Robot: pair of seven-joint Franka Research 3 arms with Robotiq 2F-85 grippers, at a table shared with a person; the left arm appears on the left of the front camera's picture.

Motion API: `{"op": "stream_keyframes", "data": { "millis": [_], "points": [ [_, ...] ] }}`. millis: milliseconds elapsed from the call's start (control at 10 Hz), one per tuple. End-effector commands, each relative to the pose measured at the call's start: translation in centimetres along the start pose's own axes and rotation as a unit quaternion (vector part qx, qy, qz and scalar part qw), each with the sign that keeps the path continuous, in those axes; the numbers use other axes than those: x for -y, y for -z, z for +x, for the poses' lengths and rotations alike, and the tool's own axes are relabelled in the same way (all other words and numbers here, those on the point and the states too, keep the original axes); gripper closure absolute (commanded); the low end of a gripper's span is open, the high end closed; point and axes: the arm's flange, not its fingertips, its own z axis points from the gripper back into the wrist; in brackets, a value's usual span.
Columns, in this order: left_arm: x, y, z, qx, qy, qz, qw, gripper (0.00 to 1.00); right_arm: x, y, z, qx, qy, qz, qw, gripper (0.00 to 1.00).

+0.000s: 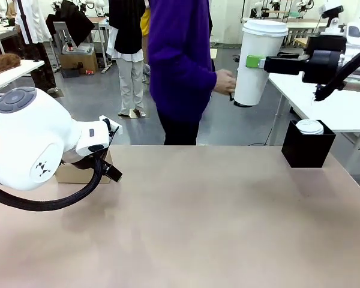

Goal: Pour a drink into a cup and package it in a carrier.
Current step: When a person places the Paper Cup Lid on the 600 ml Paper Cup , lift the 600 ml Paper Cup, then position the Cup Carrier in the center of the table.

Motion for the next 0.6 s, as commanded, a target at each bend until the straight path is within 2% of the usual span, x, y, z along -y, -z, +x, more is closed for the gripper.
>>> {"op": "stream_keyframes", "data": {
  "millis": [0,500],
  "points": [
    [-0.08,-0.02,-0.06,0.0,-0.001,-0.001,1.0,0.0,0.31,0.28,0.21,0.004,-0.002,0.005,1.0,0.2],
    [-0.08,-0.02,-0.06,0.0,-0.001,-0.001,1.0,0.0,0.31,0.28,0.21,0.004,-0.002,0.005,1.0,0.2]
  ]
}}
